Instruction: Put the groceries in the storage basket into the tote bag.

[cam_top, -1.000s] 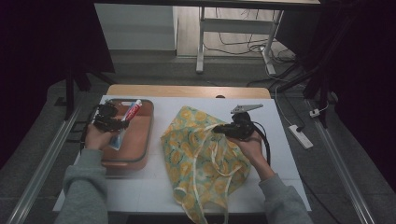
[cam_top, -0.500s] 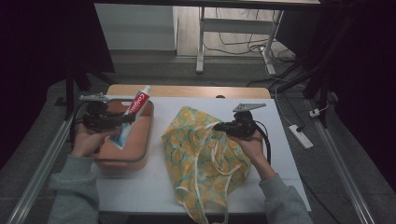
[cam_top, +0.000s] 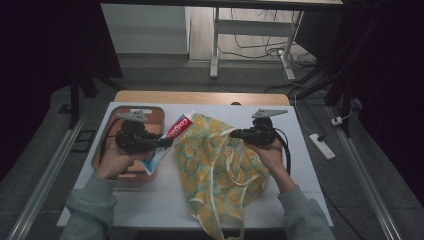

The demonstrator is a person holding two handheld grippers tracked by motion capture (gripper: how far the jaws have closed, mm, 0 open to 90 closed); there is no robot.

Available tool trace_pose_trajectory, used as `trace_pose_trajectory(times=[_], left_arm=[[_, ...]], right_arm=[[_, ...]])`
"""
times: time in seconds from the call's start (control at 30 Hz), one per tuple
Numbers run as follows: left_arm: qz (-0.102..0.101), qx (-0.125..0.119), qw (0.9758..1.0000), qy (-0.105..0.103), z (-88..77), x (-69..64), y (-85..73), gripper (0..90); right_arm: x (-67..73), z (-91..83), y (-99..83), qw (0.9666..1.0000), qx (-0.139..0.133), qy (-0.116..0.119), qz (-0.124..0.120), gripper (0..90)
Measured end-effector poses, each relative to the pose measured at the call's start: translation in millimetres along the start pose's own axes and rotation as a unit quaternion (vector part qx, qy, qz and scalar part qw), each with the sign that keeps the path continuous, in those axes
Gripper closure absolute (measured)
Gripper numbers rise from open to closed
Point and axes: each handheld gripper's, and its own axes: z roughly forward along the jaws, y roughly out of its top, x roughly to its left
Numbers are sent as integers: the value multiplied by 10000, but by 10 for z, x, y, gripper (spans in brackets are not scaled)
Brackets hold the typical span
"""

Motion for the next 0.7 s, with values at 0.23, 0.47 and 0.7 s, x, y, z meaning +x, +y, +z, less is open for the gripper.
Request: trace_pose_trajectory(times=[0.23, 0.47, 0.7], left_arm=[[394, 399, 9980, -300, 286, -303, 70, 755], [698, 972, 9924, -299, 618, -543, 50, 755], [922, 1441, 9852, -94, 769, -715, -12, 755]], right_arm=[[7, 6, 26, 10000, -34, -13, -15, 884], [-8, -42, 45, 9998, -177, -60, 34, 883], [17, -73, 73, 9992, -363, 42, 169, 883]])
